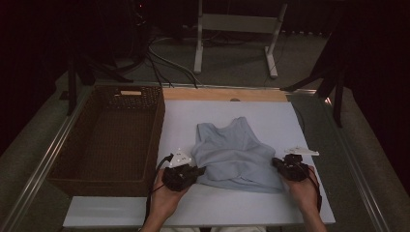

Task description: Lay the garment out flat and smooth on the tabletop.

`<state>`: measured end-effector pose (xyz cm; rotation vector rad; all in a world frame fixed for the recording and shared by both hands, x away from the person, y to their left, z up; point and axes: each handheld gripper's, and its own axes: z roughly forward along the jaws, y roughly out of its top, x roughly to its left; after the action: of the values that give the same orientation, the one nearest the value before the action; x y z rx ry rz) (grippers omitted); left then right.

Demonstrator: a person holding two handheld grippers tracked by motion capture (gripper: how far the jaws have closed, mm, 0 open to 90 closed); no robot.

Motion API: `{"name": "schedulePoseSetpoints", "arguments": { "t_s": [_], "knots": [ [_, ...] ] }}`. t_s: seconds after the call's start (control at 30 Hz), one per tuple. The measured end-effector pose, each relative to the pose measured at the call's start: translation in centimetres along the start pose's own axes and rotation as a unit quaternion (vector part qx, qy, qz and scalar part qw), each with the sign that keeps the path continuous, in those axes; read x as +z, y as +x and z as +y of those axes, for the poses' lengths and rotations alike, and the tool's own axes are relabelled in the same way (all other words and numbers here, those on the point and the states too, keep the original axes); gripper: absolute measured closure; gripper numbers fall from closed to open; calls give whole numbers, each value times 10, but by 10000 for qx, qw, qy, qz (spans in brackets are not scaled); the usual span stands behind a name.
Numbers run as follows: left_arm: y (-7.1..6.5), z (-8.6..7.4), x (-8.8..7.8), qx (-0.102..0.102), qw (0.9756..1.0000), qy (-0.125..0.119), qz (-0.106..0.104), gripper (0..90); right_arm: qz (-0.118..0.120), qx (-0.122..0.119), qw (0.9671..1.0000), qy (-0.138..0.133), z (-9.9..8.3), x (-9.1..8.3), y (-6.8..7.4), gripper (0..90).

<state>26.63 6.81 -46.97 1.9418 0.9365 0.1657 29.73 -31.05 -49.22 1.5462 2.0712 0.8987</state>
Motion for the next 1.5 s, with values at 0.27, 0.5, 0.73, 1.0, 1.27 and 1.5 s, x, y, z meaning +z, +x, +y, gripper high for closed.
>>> {"name": "schedulePoseSetpoints", "arguments": {
  "t_s": [0.27, 0.5, 0.73, 1.0, 1.27, 1.5],
  "knots": [
    [2, -2, 3, -9, 10000, 87, -25, 869, -299, 302, 9980, -467, 4, -29, -20, 900],
    [-8, -3, 16, 101, 9995, 247, -157, 674, -606, 235, 9961, -600, 4, -47, -31, 900],
    [-7, 0, 12, 8, 10000, 28, -61, 394, -765, 287, 9945, -654, 1, -54, -40, 900],
    [-8, 6, 11, 15, 9999, -94, 82, 223, -986, 428, 9915, -731, -2, -62, -52, 900],
    [-8, 6, 11, -7, 9998, -159, 88, 220, -1343, 551, 9860, -823, -4, -76, -70, 900],
    [-6, 8, 12, -54, 9998, -173, 74, 219, -1037, 625, 9875, -1010, 1, -87, -68, 900]
  ]
}}
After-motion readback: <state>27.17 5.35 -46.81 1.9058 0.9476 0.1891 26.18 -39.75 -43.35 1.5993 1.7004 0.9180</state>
